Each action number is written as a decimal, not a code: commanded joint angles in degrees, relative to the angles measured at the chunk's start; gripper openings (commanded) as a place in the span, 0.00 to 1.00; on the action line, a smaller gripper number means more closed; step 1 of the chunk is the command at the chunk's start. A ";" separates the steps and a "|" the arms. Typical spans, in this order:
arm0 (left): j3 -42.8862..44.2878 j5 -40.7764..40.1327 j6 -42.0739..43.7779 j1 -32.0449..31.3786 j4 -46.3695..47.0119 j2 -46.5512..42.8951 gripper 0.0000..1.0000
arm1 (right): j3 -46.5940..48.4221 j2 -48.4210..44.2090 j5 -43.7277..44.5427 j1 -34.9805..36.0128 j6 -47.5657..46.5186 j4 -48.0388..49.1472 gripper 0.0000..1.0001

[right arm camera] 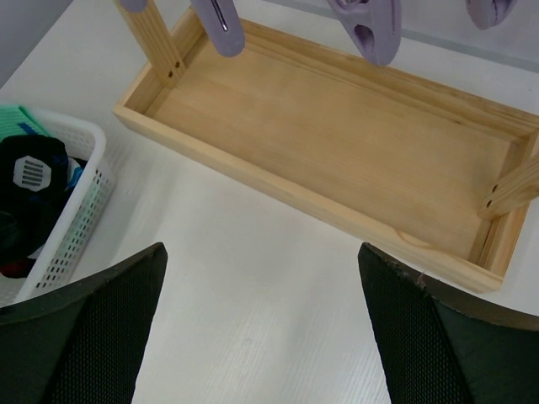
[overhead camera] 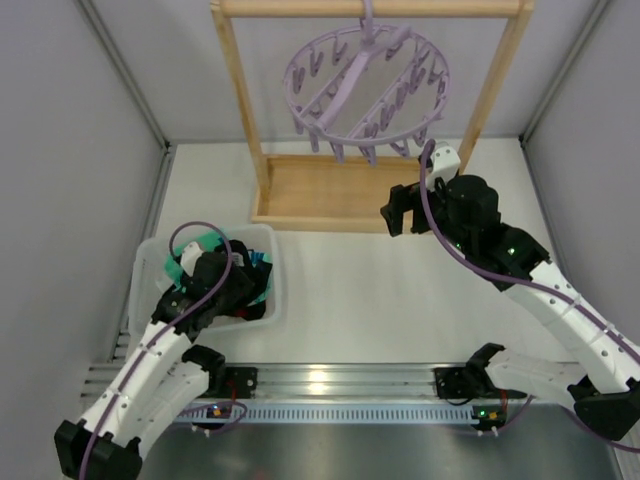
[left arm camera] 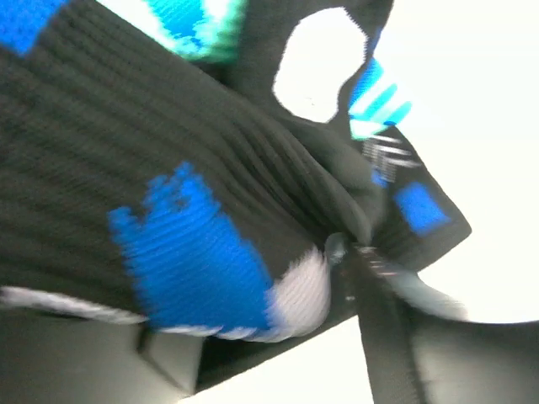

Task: Remove the socks clipped to the hanger

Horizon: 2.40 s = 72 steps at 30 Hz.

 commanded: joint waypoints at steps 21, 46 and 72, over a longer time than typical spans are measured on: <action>34.20 3.39 33.70 0.12 -6.28 -0.15 0.98 | -2.68 -5.80 10.37 -0.88 2.36 -0.13 0.99; 18.39 25.54 43.58 17.87 14.32 -5.21 0.98 | -11.12 -32.26 28.32 -0.88 4.74 -18.77 0.99; 12.41 20.55 42.78 15.59 14.58 -13.93 0.98 | -12.18 -32.53 27.44 -0.97 3.86 -18.95 0.99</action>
